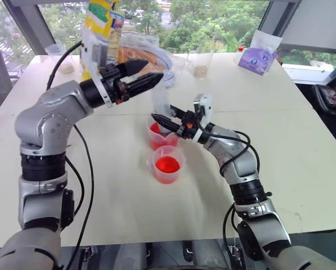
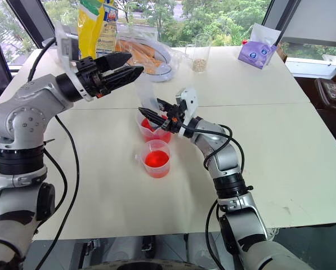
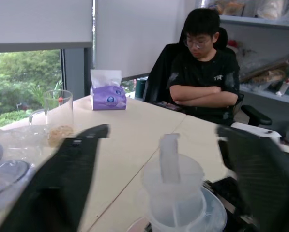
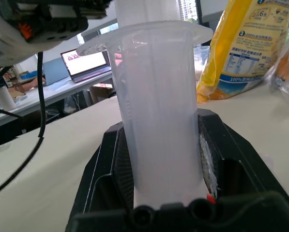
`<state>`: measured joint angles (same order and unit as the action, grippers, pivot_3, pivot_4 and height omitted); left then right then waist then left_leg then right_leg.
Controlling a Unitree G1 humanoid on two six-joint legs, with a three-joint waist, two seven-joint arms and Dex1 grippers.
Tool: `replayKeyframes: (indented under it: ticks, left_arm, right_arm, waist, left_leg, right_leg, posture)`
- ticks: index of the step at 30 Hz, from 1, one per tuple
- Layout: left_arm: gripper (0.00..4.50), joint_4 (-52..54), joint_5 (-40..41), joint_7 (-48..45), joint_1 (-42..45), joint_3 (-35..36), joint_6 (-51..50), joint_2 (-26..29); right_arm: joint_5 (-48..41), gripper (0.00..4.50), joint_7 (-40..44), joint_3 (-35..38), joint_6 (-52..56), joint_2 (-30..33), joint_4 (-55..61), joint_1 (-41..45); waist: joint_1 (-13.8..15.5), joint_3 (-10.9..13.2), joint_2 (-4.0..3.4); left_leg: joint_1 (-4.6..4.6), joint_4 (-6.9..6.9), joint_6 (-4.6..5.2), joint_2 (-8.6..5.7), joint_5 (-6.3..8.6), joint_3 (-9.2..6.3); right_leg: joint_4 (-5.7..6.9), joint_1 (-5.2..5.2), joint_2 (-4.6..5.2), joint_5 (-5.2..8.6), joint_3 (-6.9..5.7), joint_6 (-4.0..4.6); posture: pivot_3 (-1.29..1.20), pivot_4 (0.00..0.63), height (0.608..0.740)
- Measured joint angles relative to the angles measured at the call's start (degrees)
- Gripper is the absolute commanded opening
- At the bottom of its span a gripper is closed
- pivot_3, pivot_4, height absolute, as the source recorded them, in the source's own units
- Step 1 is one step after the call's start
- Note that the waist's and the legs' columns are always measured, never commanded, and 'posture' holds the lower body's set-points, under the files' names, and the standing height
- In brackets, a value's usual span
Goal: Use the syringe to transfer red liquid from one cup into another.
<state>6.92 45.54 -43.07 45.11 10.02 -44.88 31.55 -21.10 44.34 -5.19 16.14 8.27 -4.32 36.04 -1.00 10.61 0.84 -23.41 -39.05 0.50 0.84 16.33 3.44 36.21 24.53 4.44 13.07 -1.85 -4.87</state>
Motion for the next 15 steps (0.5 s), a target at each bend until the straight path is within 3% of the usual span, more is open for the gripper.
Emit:
replayKeyframes:
  ticks: [9,15]
  left_arm:
    - [4.49,4.2,7.2,-3.3,-6.7,5.3,-5.3,8.3]
    - [4.49,4.6,8.7,-3.7,-7.2,5.5,-5.9,9.6]
  right_arm:
    - [-3.4,1.44,-0.7,2.2,3.7,0.4,2.3,1.9]
    - [-11.7,1.44,-1.2,5.2,11.5,2.5,9.5,5.1]
  waist:
    - [0.0,0.0,0.0]
    - [0.3,0.0,0.0]
  left_leg:
    - [0.0,0.0,-0.01,0.01,-0.01,-0.02]
    - [-0.03,0.0,-0.02,-0.02,-0.01,-0.05]
  right_leg:
    - [0.01,0.01,0.01,0.0,-0.01,0.0]
    - [-0.01,0.0,0.06,0.0,-0.02,0.01]
  posture:
    - [0.0,0.15,0.74]
    - [0.0,0.15,0.74]
